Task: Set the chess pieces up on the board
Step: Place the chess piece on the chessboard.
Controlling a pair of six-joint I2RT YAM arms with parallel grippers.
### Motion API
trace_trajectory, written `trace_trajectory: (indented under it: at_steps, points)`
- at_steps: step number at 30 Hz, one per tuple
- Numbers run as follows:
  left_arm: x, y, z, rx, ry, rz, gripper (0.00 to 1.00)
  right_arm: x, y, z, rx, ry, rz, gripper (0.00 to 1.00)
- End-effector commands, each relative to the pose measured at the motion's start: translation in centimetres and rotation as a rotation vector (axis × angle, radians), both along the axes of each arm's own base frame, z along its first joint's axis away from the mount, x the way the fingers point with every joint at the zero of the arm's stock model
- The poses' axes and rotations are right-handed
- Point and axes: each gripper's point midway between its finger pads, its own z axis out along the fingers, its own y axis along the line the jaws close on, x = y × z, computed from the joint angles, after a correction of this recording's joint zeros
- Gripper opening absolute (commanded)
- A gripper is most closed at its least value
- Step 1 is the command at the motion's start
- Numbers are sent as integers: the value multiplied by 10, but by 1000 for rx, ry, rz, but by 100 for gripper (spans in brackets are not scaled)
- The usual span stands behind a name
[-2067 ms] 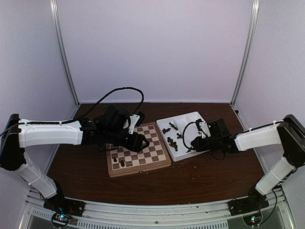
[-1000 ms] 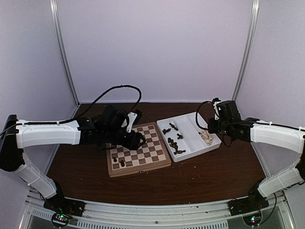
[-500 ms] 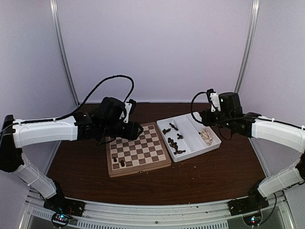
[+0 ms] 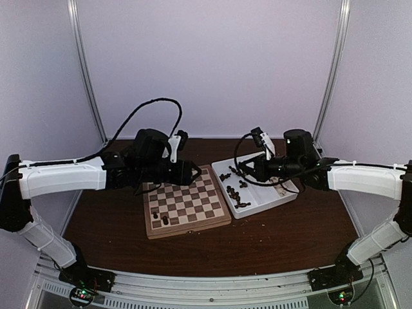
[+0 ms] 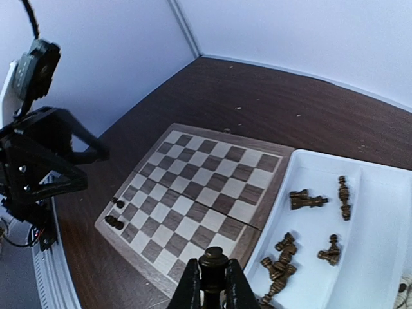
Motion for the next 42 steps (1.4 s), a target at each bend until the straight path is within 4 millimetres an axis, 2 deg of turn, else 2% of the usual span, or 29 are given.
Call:
trace_trajectory:
  at_steps: [1, 5, 13, 20, 26, 42]
  points:
    - [-15, -24, 25, -117, -35, -163, 54, -30, 37, 3, 45, -31, 181, 3]
    - [-30, -33, 21, -144, -21, -262, 53, -39, 59, 3, 92, -2, 233, 3]
    - [-39, -39, 8, -205, -15, -308, 54, -45, 102, -15, 75, 41, 253, 3]
    - [-45, -33, -2, -201, -18, -321, 56, -31, 112, -16, 126, 79, 166, 3]
    - [-46, -34, -9, -183, -10, -330, 51, -27, 119, -9, 156, 108, 140, 2]
    - [-38, -40, -13, -184, -12, -319, 50, -44, 136, 1, 184, 124, 209, 3]
